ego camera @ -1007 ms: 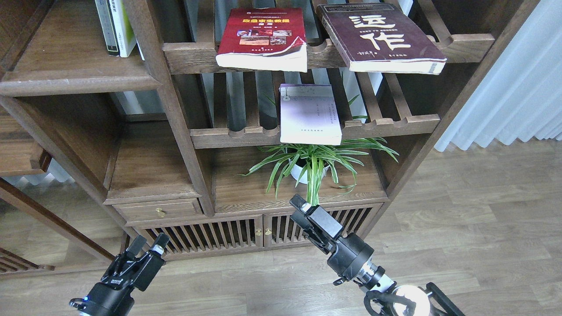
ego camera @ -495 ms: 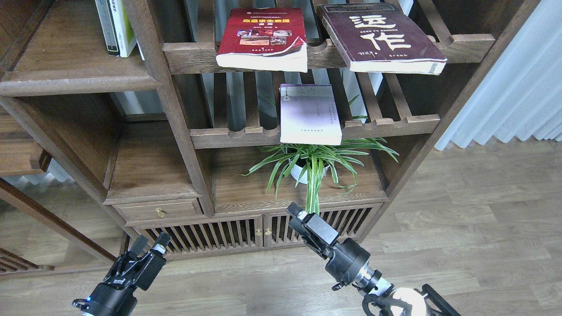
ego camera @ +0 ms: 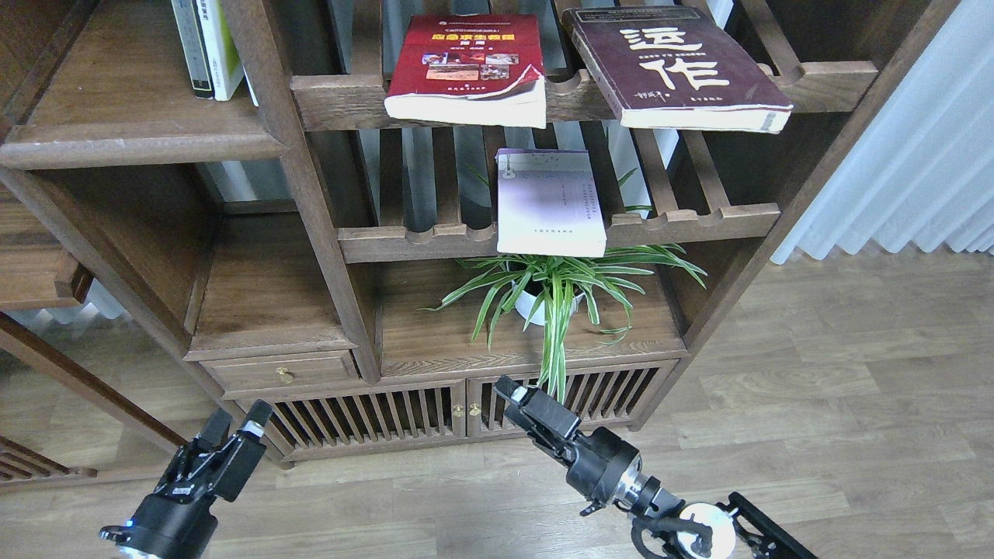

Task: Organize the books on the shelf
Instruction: 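Raise the right gripper toward the white book on the middle shelf, then grasp the white book's lower edge with the right gripper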

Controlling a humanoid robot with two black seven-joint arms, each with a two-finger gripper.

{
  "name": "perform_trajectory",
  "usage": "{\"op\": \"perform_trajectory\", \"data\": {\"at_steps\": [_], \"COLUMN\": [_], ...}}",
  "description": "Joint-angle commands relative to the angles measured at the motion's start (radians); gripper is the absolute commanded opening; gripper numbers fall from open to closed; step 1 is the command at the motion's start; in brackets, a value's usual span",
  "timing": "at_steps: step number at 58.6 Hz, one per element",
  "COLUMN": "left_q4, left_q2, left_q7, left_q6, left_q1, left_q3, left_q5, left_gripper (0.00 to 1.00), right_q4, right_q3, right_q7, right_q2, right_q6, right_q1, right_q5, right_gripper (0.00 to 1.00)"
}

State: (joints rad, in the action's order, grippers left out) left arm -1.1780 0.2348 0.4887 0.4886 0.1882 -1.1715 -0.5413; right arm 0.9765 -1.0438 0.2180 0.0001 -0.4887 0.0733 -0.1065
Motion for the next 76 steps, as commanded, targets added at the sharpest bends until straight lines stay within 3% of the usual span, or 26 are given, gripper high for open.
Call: {"op": "perform_trajectory", "data": {"at_steps": [1,9,18,27,46,67,76], "left_q4": [0.015,0.020,0.021,0.047,0.057,0.061,0.067], "left_q2": [0.001,0.001,0.000,-0.002,-0.019,-0.023,-0.028], "left_q7": [0.000,0.000,0.000,0.000,0.000,0.000,0.000], "left_q6": [0.000,0.000,0.000,0.000,0.000,0.000,0.000], "left_q1": [0.002,0.002,0.002,0.001,-0.009,-0.009,-0.010], "left_q3": [-0.022,-0.030,-0.031,-0.031,-0.034,-0.034,-0.036], "left_q5": [0.020,0.021,0.021,0.021,0.021,0.020,0.021], "left_gripper": [1.00,1.00,1.00,1.00,1.00,1.00,1.00], "right_q4": [-0.002,-0.006,-0.013,-0.042,-0.075,-0.139,-0.176], "right_q3": [0.008,0.042,0.053,0.085,0.090,0.088,0.088], "right_q7": [-0.061,-0.069,-0.091,-0.155,-0.160,-0.175,-0.175], "right_q2": [0.000,0.000,0.000,0.000,0.000,0.000,0.000], "right_q6": [0.000,0.000,0.134,0.280,0.294,0.318,0.318], "right_q1": [0.039,0.082,0.149,0.217,0.335,0.378,0.410], "right_q5": [-0.007,-0.015,-0.087,-0.163,-0.266,-0.341,-0.349], "right_gripper": [0.99,0.99,0.99,0.99,0.99,0.81,0.79]}}
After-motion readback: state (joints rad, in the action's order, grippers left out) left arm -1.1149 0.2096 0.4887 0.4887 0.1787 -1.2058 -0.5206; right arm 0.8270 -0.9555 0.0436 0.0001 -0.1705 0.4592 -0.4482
